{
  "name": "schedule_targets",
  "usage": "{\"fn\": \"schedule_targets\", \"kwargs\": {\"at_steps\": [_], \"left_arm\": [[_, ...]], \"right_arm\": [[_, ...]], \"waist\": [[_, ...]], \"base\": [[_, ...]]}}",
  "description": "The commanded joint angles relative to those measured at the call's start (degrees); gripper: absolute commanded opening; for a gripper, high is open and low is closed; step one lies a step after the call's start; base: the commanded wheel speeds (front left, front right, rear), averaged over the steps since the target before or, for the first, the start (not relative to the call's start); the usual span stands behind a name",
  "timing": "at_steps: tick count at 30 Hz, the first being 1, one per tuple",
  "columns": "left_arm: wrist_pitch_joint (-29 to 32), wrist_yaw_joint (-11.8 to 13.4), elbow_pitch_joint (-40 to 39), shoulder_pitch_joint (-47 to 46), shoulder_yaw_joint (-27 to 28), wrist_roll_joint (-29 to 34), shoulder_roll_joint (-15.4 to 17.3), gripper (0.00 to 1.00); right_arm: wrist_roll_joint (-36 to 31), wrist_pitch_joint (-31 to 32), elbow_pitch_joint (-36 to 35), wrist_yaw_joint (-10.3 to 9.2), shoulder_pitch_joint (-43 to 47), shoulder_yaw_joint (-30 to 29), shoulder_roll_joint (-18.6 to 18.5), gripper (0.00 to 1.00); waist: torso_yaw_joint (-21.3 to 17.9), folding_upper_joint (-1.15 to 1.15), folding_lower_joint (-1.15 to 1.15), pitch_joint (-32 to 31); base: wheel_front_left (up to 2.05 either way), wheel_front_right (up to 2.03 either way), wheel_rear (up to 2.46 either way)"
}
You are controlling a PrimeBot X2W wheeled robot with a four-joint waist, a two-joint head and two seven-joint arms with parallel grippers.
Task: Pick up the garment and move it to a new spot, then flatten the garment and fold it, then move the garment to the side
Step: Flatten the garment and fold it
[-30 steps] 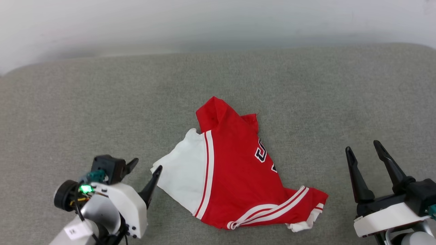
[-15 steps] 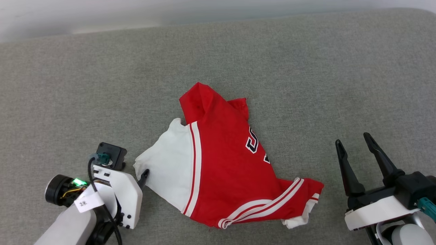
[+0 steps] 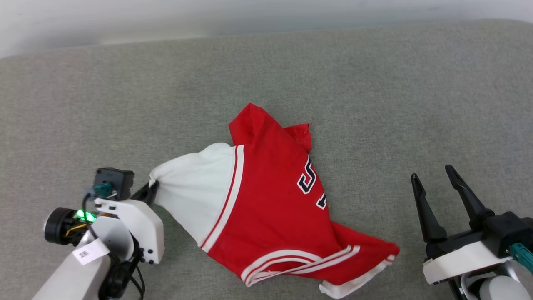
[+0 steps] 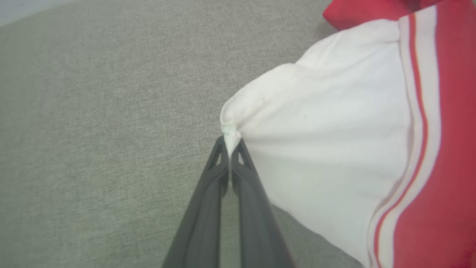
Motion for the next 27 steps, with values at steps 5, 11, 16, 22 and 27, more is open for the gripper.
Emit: {"fn": "schedule_targets", "kwargs": {"at_steps": [5, 11, 16, 22, 27], "left_arm": [[-4.7, 3.4, -4.0, 3.1, 4.5, -0.8, 1.4, 0.0], [-6.4, 7.9, -8.1, 9.3, 10.3, -2.6, 4.7, 0.0], [-6.0, 10.3, -7.2, 14.8, 13.3, -4.4, 6.3, 0.0], [-4.2, 9.1, -2.2, 16.7, 10.5, -4.7, 5.4, 0.5], [-6.3, 7.6, -0.6, 13.5, 7.9, -3.0, 3.2, 1.0]], "right_arm": [[0.0, -0.1, 0.7, -0.04, 1.2, 0.1, -0.7, 1.0], [0.5, -0.1, 1.3, -0.04, 2.3, 0.6, -1.2, 1.0], [0.8, -0.1, 1.6, -0.04, 2.2, 1.2, -1.5, 1.0], [0.9, -0.1, 1.7, -0.04, 1.5, 2.1, -1.8, 1.0], [1.0, -0.1, 1.9, -0.04, 1.3, 2.3, -2.0, 1.0]], "waist": [[2.8, 0.0, 0.0, -3.6], [5.3, 0.0, 0.0, -6.0], [6.2, 0.0, 0.0, -6.7], [5.9, 0.0, 0.0, -6.4], [4.9, 0.0, 0.0, -6.6]], "base": [[0.0, 0.0, 0.0], [0.0, 0.0, 0.0], [0.0, 0.0, 0.0], [0.0, 0.0, 0.0], [0.0, 0.0, 0.0]]}}
